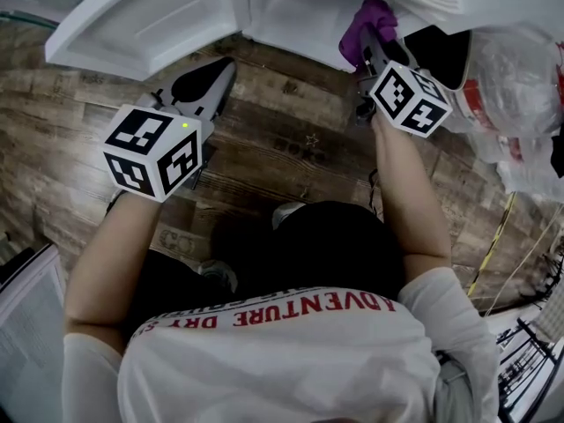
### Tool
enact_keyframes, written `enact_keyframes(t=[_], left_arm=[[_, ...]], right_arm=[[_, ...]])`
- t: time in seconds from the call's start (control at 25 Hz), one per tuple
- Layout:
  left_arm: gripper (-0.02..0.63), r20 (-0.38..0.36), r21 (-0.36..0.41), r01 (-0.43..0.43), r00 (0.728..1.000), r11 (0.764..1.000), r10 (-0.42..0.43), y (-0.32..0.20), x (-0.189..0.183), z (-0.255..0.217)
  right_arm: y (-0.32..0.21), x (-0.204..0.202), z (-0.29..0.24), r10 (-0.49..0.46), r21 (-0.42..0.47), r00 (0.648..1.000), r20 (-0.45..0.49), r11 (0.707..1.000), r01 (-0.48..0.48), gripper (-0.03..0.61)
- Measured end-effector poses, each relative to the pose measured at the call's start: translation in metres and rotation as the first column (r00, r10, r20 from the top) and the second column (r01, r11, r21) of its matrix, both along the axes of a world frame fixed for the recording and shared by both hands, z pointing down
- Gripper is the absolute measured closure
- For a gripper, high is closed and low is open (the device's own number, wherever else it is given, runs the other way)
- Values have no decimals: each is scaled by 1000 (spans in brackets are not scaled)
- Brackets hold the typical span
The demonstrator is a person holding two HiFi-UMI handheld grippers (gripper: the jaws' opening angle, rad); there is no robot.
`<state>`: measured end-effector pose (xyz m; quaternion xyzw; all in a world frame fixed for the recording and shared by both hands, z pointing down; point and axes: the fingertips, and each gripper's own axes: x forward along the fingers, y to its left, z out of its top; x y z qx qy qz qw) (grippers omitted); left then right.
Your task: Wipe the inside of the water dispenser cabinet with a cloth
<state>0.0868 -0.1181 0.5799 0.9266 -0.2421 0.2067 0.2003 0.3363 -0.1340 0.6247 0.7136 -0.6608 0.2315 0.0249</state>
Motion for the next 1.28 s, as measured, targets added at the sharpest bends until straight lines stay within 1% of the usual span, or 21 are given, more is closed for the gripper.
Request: enact_keyframes(t=[0.24,0.4,0.6,0.84,1.12,1.28], left_arm=[[586,-3,0,-8,1000,1000,8,1,6,-2],[586,-4,-1,-3,1000,1000,3,0,5,-2],[586,-4,-4,3,1000,1000,-3,-1,3,0],[586,-7,-5,7,1000,1000,-7,0,2,2],[586,-9,-2,16,1000,1000,-16,0,-2,3],[586,-9,-3,23,1000,1000,-23,0,-6,4]], right_arm=[[-2,0,-38,-4,83,1000,12,997,3,476],[-2,1,-55,-4,121,999,38,993,-1,476],[-2,-1,-75,-11,173,1000,-18,985,14,476],[-1,-4,-80,-6,189,1000,-27,982,11,476],[-6,-15,-84,-32,206,999,-36,978,38,476],[-15,-33,-85,-76,214,996,-50,973,85,476]])
